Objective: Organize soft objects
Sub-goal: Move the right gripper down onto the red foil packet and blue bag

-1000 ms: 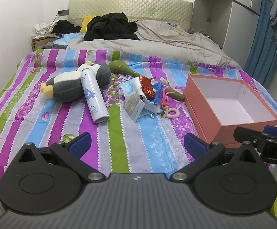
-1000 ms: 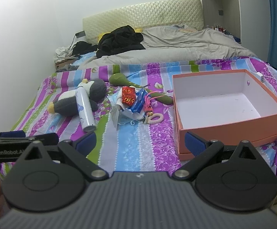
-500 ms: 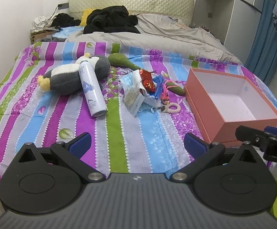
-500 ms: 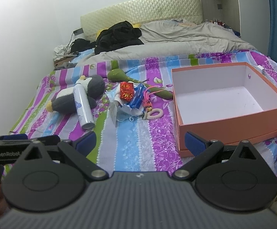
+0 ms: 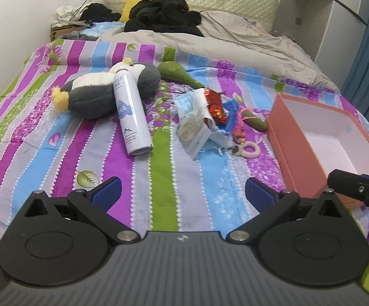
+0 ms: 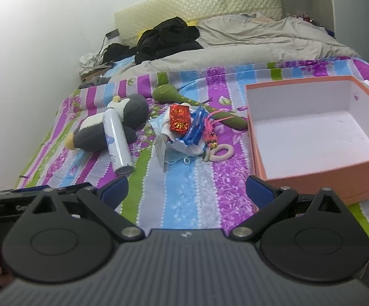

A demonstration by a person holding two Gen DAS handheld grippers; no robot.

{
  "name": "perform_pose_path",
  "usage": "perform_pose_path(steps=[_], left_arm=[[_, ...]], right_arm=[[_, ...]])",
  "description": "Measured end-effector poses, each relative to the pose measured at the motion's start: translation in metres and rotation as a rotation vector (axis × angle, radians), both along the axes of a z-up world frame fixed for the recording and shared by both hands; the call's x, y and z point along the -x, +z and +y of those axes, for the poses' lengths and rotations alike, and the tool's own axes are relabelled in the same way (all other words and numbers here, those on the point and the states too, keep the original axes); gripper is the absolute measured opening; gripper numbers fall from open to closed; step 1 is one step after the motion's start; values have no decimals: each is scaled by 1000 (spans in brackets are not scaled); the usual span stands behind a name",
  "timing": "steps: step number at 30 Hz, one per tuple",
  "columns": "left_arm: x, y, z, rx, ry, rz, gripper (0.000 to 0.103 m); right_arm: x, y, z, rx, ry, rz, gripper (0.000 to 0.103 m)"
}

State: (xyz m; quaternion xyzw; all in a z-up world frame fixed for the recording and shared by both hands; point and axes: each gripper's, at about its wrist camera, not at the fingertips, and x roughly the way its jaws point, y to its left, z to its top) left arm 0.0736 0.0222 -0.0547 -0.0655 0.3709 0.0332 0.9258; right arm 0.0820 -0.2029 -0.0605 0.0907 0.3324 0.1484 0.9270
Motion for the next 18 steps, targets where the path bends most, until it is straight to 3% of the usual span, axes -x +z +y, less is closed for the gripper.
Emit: perform_pose_path(steps=[6, 18], left_arm=[[-26, -17, 19, 4, 44, 5, 103], [-73, -52, 55, 100, 99, 7, 103]], right_arm=[[-33, -10, 13, 4, 45, 32, 101], [-94, -21, 49, 5, 154, 36, 100]])
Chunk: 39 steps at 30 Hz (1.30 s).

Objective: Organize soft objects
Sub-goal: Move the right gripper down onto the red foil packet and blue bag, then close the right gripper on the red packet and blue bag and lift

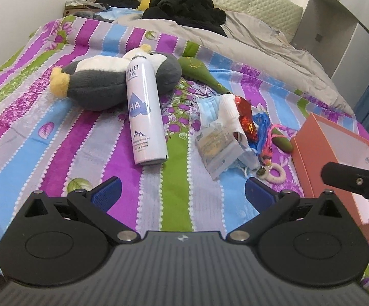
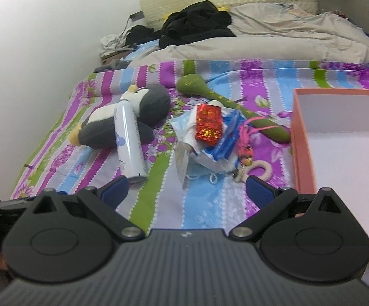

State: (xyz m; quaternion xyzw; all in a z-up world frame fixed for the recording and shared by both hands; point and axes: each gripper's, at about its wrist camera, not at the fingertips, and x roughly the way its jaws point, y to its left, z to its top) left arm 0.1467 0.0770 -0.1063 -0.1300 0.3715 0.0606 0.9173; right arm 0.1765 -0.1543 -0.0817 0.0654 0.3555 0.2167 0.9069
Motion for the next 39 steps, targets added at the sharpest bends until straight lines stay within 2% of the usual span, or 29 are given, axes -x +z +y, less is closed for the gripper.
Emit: perform_pose_path(steps=[7, 9, 14, 21, 26, 30, 34, 38, 39], left_arm=[[-28, -18, 3, 20, -20, -19, 103], [-36, -23, 2, 28, -26, -24, 102], [-62, -39, 0, 65, -53, -31, 90], [-103, -58, -6, 132, -99, -58, 71], [-134, -75, -7, 232, -126, -71, 67], [-154, -91, -12, 293, -150, -79, 54], [-168, -113, -18, 294, -165, -43, 47], [-172, -127, -22, 279, -175, -36, 46], [-173, -129, -23, 277, -180, -37, 41]], right_arm=[[-35, -14, 15, -13, 35, 24, 100], [-46, -18, 16, -15, 34, 33, 89], [-77, -29, 14, -30, 16, 70, 80], [-120, -36, 19, -62, -13, 90, 77], [-156, -49, 22, -72, -39, 114, 77], [-182, -66, 24, -71, -59, 164, 74], [-197, -89, 28, -73, -59, 232, 70], [-207, -106, 32, -68, -59, 279, 68], [-209, -109, 32, -71, -61, 285, 68]])
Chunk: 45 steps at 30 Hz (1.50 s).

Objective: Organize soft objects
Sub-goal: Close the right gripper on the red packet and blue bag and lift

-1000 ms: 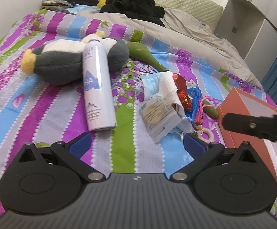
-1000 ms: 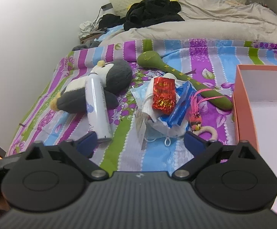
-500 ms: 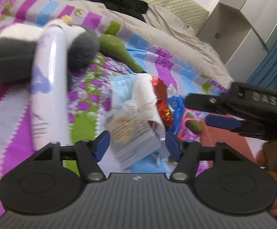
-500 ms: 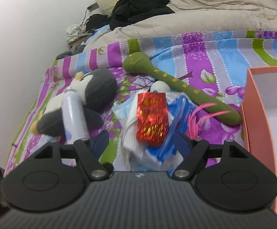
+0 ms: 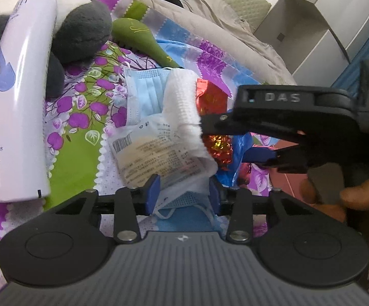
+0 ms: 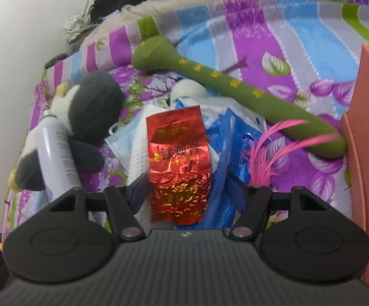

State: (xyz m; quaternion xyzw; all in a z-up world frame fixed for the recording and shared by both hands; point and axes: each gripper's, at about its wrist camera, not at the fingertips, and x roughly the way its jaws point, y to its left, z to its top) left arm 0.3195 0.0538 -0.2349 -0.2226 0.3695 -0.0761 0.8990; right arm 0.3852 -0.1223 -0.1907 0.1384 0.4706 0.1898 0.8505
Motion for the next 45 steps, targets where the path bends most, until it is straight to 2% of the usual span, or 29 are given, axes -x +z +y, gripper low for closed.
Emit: perform_pose_path(steps=[1, 4, 6, 10, 21, 26, 33, 36, 39, 45], left_arm=[[-1, -2, -1, -3, -3, -3, 30], [0, -5, 0, -28, 8, -3, 18], [1, -6, 0, -36, 9, -4, 13], [6, 0, 0, -27, 16, -8, 8], [41, 32, 0, -14, 3, -2, 5], [66, 45, 5, -32, 10, 21, 5], [97, 50, 7, -61, 0, 102, 5], [106, 56, 7, -88, -11, 122, 5], [112, 62, 4, -112, -17, 137, 5], [117, 88, -6, -135, -17, 108, 5]], right_arm=[[-1, -3, 1, 0, 2, 9, 68], [-1, -8, 4, 1, 16, 2, 68], [1, -4, 6, 2, 30, -20, 57], [10, 7, 4, -8, 41, -46, 56], [66, 36, -5, 23, 27, -100, 56], [97, 39, -20, 49, -34, -107, 56], [139, 38, -35, 92, -120, -121, 56], [153, 37, -33, 151, -138, -143, 56], [161, 38, -35, 159, -144, -143, 56], [173, 43, -41, 174, -137, -150, 56]])
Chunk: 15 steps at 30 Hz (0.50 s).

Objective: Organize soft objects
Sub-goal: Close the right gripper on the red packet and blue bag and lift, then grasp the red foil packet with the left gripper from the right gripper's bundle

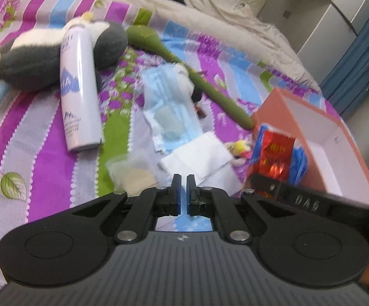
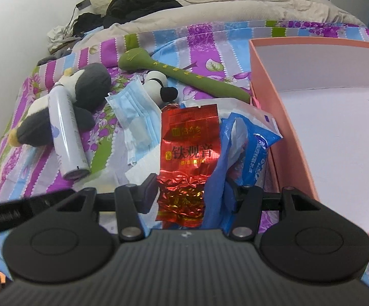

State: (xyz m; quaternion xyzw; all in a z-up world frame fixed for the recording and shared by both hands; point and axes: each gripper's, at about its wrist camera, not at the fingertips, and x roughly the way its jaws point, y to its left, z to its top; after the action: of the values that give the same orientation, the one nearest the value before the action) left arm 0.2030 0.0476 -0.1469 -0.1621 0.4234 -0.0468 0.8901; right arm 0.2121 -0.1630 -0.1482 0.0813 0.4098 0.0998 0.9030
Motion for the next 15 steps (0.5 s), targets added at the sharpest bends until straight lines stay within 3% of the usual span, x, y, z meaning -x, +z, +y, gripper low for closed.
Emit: perform_pose_path(steps=[15], left_arm=[[24, 50, -29, 9, 23, -84, 4]], right_arm=[[24, 33, -27, -32, 59, -15, 56]])
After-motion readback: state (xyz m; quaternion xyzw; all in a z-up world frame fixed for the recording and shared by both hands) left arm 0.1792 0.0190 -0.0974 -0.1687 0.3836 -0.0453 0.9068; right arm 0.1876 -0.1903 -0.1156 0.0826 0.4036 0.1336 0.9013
